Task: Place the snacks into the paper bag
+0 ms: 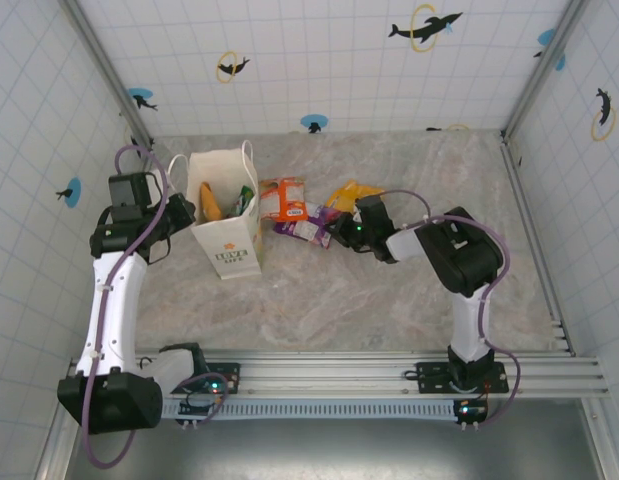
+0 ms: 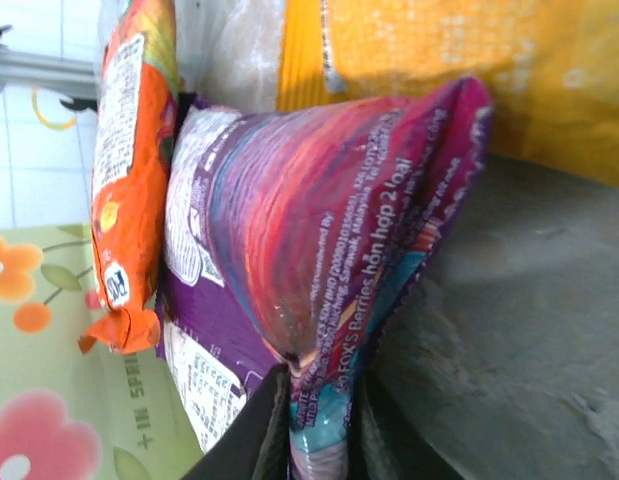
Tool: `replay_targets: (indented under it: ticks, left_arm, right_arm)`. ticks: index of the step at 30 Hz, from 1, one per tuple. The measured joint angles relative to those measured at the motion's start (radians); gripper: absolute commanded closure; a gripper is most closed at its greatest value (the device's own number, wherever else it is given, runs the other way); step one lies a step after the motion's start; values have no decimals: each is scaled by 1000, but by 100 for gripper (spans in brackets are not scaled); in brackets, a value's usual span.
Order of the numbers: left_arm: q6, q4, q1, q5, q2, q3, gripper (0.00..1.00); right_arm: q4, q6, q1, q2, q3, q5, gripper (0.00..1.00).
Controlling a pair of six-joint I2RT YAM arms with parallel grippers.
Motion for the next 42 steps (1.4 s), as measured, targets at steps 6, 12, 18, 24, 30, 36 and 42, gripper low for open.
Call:
replay_targets:
  ticks: [6,12,18,24,30,36,42]
  left_arm:
    - [0,0,0,-2,0,-1,86]
    - [0,0,0,-5,0,-1,86]
    - [0,0,0,-6,0,-1,87]
    - [2,0,0,-6,0,-1,87]
    - [4,0,0,-6,0,-1,87]
    - [8,0,0,-5,0,-1,87]
    - [8,0,0,-5,0,-1,94]
  right_arm:
    - [10,-12,2,-4,0,11,94]
    - [-40,-61,5,-100,-13,34,97]
    - [-141,-132,5,-292,-89,95,100]
    - [-271,-227,13,-471,-115,189,100]
    - [-414,-381,70,-575,-55,277,100]
    - [-534,-560,153,-579,130,348,100]
    - [-574,-691,229,-555,364,375,100]
